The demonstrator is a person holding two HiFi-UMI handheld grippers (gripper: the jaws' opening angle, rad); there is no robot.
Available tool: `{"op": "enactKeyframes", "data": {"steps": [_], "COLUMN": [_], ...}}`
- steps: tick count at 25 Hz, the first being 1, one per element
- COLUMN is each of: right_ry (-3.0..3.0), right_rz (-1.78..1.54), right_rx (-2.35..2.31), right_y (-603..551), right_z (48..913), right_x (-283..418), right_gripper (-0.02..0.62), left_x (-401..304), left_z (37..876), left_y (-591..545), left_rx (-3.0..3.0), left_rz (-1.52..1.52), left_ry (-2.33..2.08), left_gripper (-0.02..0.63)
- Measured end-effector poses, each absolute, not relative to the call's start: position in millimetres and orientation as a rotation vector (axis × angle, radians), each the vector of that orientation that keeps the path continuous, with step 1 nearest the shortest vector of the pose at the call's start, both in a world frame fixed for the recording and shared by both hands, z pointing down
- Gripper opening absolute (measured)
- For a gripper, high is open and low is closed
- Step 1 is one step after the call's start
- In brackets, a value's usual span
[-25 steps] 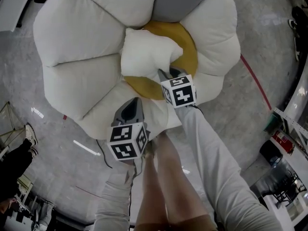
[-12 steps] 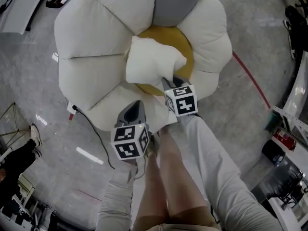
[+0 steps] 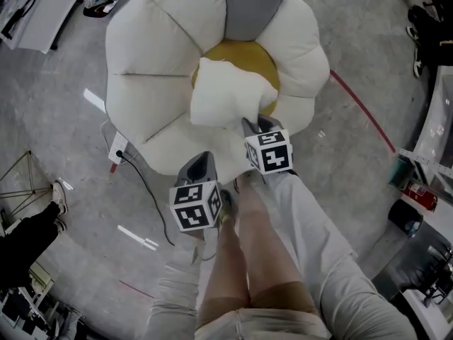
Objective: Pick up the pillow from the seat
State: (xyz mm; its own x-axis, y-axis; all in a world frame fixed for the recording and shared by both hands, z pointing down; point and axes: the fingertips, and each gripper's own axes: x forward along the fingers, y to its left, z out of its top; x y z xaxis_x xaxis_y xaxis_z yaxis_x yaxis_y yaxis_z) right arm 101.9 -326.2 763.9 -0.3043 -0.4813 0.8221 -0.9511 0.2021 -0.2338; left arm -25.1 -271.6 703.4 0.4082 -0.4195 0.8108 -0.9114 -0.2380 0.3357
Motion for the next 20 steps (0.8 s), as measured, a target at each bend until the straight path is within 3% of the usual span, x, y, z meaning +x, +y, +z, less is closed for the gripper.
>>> {"op": "enactKeyframes", "data": {"steps": [20], "right_ry": [-1.868], "right_rz": [0.995], "right_rx": [1.508], "right_y": [-223.3], "right_z": [609.1], "right_x": [103.5], "right_gripper": [0.087], "left_x": [-55.8], "left_z": [598.5], "left_y": [-185.8], "left_rx": [1.862], "left_rz": [0.738], "left_ry": [-1.109], "left_gripper": [0.005]}}
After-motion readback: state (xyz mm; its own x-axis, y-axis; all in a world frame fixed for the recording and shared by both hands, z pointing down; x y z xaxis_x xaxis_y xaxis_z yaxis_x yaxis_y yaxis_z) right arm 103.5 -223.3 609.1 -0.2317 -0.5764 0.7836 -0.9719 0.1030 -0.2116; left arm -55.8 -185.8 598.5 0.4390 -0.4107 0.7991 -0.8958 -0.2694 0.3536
